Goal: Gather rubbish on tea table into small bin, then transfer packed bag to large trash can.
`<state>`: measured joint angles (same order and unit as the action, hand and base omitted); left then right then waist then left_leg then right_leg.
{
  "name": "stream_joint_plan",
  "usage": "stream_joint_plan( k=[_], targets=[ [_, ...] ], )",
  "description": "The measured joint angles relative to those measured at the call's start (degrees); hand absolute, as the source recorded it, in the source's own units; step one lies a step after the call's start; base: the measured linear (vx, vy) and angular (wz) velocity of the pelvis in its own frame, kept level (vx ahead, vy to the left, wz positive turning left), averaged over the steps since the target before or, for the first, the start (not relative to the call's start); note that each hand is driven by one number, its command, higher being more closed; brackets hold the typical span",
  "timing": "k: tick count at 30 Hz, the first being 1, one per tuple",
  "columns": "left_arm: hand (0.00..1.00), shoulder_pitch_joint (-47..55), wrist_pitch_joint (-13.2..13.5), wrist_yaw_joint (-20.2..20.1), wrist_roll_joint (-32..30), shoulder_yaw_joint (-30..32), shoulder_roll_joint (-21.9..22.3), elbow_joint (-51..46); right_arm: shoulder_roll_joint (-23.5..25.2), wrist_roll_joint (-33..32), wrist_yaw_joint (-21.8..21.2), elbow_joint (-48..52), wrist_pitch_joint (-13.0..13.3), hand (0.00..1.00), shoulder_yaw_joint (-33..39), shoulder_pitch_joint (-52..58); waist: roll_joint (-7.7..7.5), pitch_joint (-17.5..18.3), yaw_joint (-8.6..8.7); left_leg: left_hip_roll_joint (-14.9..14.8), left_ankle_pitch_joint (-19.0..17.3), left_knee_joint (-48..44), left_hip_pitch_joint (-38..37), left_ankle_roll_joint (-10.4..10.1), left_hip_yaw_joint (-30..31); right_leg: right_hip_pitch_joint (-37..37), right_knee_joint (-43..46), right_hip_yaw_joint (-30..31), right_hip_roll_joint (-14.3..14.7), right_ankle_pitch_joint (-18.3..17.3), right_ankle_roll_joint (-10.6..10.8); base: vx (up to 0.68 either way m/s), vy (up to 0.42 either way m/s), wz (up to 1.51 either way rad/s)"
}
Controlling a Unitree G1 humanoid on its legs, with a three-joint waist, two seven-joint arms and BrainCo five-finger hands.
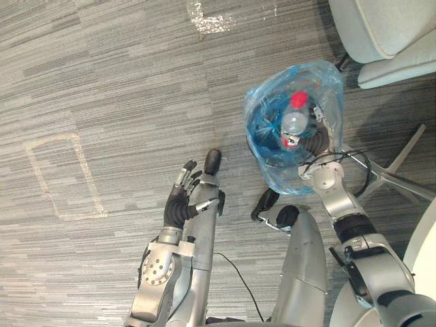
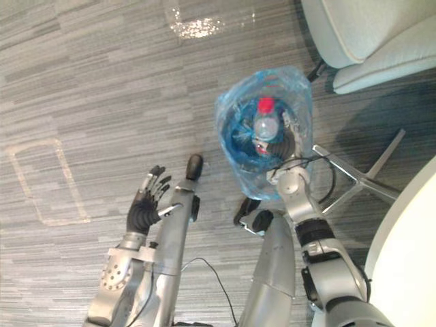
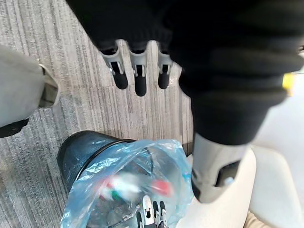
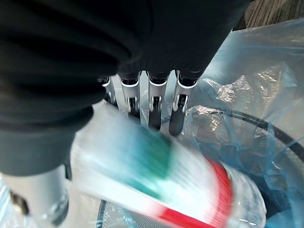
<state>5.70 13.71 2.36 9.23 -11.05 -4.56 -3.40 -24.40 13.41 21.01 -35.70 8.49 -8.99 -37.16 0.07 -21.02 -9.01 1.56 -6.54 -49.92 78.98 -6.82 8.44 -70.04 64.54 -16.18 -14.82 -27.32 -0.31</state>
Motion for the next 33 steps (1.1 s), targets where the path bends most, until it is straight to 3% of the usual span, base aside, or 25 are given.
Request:
stream_joint_plan(
  k=[2, 5, 7, 8, 9, 12, 15, 21, 27, 33],
  targets=[
    [0.00, -6.46, -0.27, 4.76, -1.26, 0.39, 0.96, 13.58, 1.60, 0.45, 0.06, 1.67, 0.04, 0.00, -0.46, 0.59, -0.14, 1.21, 0.91, -0.06, 0.10, 0.03, 0.01, 0.09, -0.02, 0.05, -0.12, -0.05, 0.07, 0.04, -0.06, -0.01, 0.040, -0.04],
    [0.00, -8.59, 0.21, 7.06, -3.35, 0.14, 0.84, 17.72, 2.15, 2.99, 1.05, 4.26, 0.05, 0.00, -0.75, 2.64, -0.17, 2.41, 1.42, -0.13, 0.67, 1.02, -0.22, 0.12, 0.07, 0.25, -1.03, -0.36, 0.16, 0.47, -0.47, -0.01, 0.041, -0.03],
    [0.00, -13.36, 2.09, 7.74, -4.37, 3.27, 0.73, 25.74, 2.45, 5.25, 2.49, 5.26, -0.11, 0.00, -1.67, 4.00, -0.33, 2.56, 1.36, -1.55, 0.71, 1.15, -1.56, 0.12, -0.06, 1.69, -2.80, -0.29, 1.75, 1.51, -0.65, 0.00, 0.031, -0.32],
    [0.00, -16.22, 1.59, 8.32, -4.72, 4.48, 0.38, 29.93, 2.66, 6.16, 2.69, 5.90, -0.13, 0.00, -2.54, 4.45, -0.56, 2.61, 1.59, -2.32, 0.71, 1.28, -2.13, 0.12, -0.26, 2.29, -3.51, -0.24, 2.40, 1.97, -0.69, 0.00, 0.028, -0.52],
    [0.00, -21.27, -0.55, 9.46, -4.70, 5.33, -1.94, 36.62, 3.98, 8.75, 3.18, 7.35, 0.00, 0.00, -4.08, 5.48, -1.75, 2.92, 2.84, -3.28, 0.78, 2.23, -3.18, 0.18, -0.87, 2.80, -4.52, 0.35, 3.38, 2.67, -0.79, -0.01, 0.019, -0.40],
    [0.00, -24.81, -1.70, 9.89, -4.76, 5.32, -3.79, 37.85, 4.26, 11.74, 3.73, 9.99, 0.05, 0.00, -5.00, 7.48, -3.21, 2.92, 4.19, -4.08, 1.16, 3.67, -4.03, 0.44, -1.70, 2.84, -5.63, 0.93, 3.83, 3.43, -0.86, -0.02, 0.019, -0.22],
    [0.00, -26.57, -1.65, 10.49, -4.73, 5.61, -3.99, 37.77, 3.87, 13.72, 3.76, 10.01, -0.26, 0.00, -4.67, 8.50, -3.31, 2.87, 5.50, -4.37, 1.98, 4.91, -4.06, 0.33, -1.58, 2.84, -6.86, 0.59, 4.16, 4.41, -1.51, -0.02, 0.030, -0.07],
    [0.00, -26.99, -1.64, 12.62, -4.62, 5.67, -4.42, 37.81, 3.65, 16.40, 3.77, 10.07, -0.26, 0.00, -4.68, 7.26, -3.66, 2.40, 5.15, -5.03, 2.40, 5.76, -4.05, 0.11, -1.57, 2.84, -8.18, 0.51, 4.99, 5.02, -1.57, 0.00, 0.008, -0.03],
    [0.00, -28.05, -1.62, 13.68, -4.63, 6.95, -5.18, 37.71, 3.36, 20.45, 3.50, 9.85, -1.06, 0.00, -4.91, 5.56, -3.90, -0.97, 4.72, -5.22, 2.40, 5.74, -4.04, 0.12, -1.69, 2.95, -8.97, 0.61, 5.24, 5.34, -1.32, 0.01, 0.012, -0.02],
    [0.00, -28.19, -1.59, 13.73, -4.63, 7.72, -5.33, 37.12, 3.72, 22.36, 2.06, 3.29, -1.55, 0.00, -8.03, 2.82, -3.90, -2.84, 4.12, -5.32, 2.39, 6.46, -4.01, 0.14, -1.86, 2.80, -9.32, 0.65, 5.28, 5.35, -1.31, 0.00, 0.000, 0.00]
  ],
)
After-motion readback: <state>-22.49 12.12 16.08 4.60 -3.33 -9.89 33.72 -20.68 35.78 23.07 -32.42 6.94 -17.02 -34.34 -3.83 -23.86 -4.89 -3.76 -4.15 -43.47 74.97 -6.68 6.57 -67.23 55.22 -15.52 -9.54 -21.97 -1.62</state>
